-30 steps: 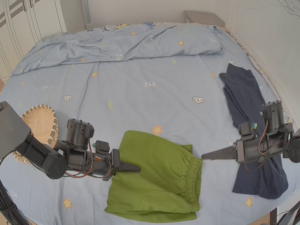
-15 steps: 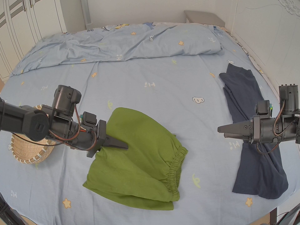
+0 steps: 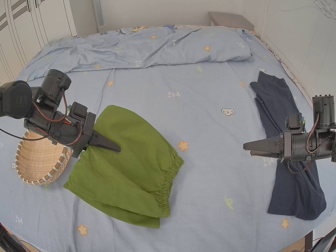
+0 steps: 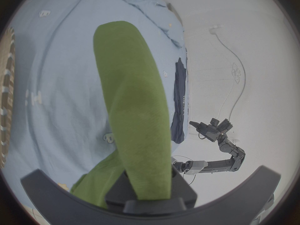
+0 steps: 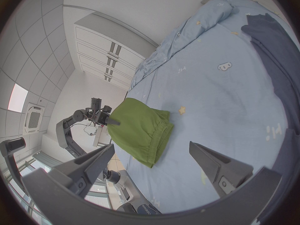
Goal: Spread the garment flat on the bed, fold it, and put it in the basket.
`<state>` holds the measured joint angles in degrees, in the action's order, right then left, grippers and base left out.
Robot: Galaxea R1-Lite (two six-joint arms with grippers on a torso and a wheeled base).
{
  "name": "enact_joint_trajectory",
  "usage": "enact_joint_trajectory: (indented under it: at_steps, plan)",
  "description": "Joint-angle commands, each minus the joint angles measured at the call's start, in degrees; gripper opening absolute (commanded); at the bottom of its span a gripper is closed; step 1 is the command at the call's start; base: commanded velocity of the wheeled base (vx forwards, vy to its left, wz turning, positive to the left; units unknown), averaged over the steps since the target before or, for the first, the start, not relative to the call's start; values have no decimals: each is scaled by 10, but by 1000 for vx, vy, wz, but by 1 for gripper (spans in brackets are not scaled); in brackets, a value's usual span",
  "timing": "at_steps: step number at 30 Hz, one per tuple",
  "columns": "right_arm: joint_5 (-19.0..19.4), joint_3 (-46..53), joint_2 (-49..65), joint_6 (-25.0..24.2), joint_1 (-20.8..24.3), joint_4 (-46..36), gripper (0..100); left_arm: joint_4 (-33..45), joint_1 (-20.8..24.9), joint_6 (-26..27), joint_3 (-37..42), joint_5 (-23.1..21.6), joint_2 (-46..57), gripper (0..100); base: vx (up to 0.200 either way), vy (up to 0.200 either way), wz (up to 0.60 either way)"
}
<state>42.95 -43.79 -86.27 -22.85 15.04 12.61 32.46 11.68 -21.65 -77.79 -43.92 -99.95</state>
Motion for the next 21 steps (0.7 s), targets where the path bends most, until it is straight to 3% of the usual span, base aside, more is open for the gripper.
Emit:
enact_joint_trajectory:
  at_steps: [1,21]
  plan:
    - [0,0,1,0,2,1,100,4,-3,0,-17,1,12,0,0,200,0]
    - [-1,0,5,1,0,1,100,18,45,10,-9,5,34,0,0,190,0]
